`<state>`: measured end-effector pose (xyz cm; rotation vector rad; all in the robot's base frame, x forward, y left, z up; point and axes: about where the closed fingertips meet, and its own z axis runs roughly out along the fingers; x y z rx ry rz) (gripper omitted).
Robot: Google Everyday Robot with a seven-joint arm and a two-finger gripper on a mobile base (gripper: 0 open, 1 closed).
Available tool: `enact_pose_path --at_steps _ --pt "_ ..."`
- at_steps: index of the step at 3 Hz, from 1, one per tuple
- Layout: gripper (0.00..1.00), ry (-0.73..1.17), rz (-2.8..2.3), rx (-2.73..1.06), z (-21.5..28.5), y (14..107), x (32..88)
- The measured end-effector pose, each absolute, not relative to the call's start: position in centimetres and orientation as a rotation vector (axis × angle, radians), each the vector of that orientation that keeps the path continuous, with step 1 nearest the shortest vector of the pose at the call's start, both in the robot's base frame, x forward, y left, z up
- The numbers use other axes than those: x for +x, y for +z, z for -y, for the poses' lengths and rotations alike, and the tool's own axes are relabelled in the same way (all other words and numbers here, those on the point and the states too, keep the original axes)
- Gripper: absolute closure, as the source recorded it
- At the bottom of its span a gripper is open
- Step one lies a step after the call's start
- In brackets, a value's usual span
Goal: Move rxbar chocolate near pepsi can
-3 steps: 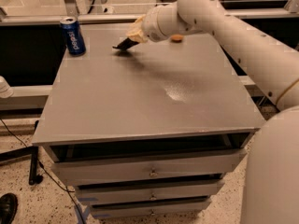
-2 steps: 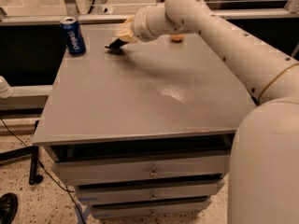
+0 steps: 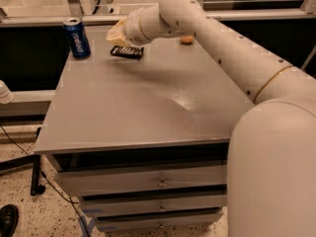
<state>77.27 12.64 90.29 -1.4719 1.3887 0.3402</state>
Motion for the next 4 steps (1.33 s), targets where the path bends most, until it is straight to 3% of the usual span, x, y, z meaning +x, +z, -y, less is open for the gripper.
enact_pose_path --at_steps 2,4 --pt "0.61 0.330 -1.402 -1.418 -11.4 91.5 77.0" --pt "0.13 0.261 -1.574 -1.366 -3.5 88.1 76.9"
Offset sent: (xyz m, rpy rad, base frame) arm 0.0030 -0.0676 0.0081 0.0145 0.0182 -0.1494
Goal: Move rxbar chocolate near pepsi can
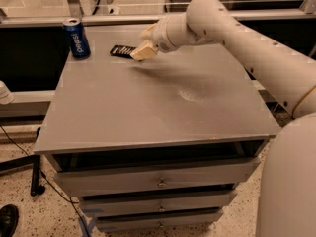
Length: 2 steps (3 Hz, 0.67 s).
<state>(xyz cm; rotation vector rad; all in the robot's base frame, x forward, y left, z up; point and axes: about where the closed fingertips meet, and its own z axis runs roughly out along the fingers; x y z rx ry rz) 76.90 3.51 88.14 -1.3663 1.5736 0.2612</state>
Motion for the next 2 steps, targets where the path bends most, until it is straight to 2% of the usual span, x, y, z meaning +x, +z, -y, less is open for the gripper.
enact_pose_path --at_steps 1,2 --pt "0.00 0.246 -1.622 -1.352 -1.37 86.93 77.02" --pt "0.00 0.236 -1.651 -1.337 -0.39 86.15 77.61"
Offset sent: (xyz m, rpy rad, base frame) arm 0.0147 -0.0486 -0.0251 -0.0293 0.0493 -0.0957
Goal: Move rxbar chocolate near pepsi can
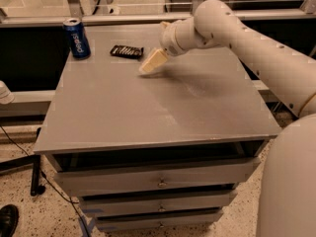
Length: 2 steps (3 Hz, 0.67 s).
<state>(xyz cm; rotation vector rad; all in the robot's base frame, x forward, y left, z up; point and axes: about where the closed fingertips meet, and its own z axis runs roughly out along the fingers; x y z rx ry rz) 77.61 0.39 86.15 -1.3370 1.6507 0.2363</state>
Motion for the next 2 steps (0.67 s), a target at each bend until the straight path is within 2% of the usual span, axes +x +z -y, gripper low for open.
enact_pose_path --at_steps 2 --pt "0.00 0.348 -1.692 -1.267 -0.87 86.35 79.21"
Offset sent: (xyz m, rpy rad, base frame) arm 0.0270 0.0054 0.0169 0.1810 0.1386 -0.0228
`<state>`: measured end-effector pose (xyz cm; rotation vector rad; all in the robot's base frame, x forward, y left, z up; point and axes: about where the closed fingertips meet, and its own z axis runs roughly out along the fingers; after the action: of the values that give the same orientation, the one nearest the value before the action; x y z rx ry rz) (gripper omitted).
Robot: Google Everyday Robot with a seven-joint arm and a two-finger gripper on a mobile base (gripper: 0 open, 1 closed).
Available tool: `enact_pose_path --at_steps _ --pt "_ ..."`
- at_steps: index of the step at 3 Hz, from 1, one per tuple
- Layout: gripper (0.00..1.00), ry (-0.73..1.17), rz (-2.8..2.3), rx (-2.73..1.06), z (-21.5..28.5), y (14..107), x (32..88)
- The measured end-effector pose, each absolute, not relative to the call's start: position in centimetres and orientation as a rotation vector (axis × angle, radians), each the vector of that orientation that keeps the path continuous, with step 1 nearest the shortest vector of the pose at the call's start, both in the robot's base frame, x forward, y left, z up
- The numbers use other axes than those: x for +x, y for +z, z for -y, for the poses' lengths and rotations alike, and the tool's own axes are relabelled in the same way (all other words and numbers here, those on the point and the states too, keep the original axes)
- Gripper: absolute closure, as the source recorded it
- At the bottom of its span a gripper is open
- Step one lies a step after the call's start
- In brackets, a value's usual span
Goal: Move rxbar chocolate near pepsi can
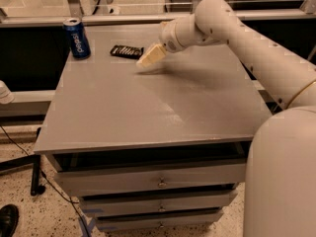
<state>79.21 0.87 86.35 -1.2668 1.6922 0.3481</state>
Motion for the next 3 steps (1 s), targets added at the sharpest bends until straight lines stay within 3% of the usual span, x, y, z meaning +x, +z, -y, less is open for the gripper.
enact_pose_path --at_steps 2,3 --pt "0.07 0.572 -1.765 -1.163 -3.4 86.4 79.8" --pt "0.23 0.626 -1.806 -1.127 -3.9 85.6 79.8"
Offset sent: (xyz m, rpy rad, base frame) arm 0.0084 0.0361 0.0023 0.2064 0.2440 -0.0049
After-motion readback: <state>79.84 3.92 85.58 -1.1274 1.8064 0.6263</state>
